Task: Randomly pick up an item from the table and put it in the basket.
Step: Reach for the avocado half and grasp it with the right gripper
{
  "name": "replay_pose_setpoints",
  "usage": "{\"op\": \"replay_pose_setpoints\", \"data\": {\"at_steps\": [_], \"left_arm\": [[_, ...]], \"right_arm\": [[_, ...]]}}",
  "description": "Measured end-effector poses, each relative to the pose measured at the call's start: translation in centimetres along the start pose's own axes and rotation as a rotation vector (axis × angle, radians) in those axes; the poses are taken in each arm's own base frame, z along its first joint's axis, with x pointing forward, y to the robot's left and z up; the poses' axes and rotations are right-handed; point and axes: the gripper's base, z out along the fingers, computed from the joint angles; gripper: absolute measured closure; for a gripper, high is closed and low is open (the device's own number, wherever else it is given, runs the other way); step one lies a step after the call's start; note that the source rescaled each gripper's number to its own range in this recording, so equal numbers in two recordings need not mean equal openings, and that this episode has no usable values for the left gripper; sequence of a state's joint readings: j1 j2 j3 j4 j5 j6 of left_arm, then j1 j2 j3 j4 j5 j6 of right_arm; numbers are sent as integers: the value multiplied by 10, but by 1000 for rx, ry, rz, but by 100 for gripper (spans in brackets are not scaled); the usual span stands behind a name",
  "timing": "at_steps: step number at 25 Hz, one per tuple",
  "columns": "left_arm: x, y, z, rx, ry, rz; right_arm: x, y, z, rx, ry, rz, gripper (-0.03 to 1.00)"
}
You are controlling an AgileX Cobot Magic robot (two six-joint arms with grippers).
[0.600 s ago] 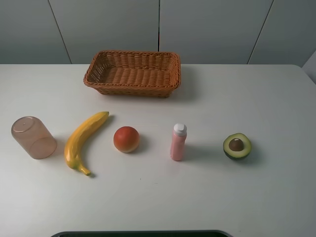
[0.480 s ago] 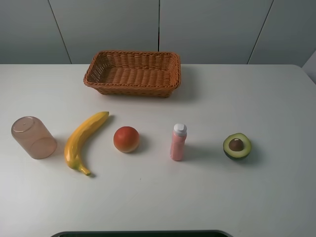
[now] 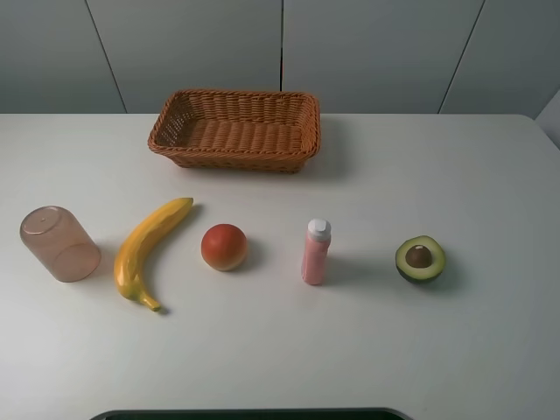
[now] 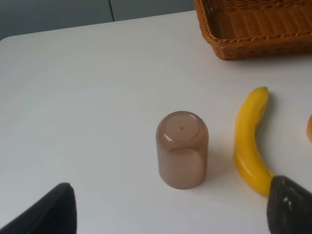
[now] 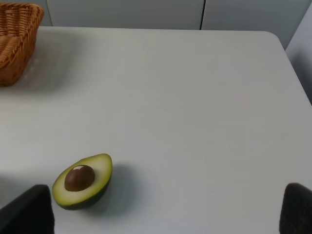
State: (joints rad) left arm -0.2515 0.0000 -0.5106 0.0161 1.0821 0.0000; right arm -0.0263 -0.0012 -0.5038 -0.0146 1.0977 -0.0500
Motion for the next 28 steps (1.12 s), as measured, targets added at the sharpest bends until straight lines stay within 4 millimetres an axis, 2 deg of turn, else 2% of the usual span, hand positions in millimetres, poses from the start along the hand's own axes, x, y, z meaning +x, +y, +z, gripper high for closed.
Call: {"op": "replay_pose_setpoints", "data": {"at_steps": [23,28], "left_arm": [[0,0,0,0,0,7],[0,0,0,0,0,7]], "right_arm": [[0,0,0,0,-2,0,-3],[-13,-1,-10,0,-40,1,-3]]}}
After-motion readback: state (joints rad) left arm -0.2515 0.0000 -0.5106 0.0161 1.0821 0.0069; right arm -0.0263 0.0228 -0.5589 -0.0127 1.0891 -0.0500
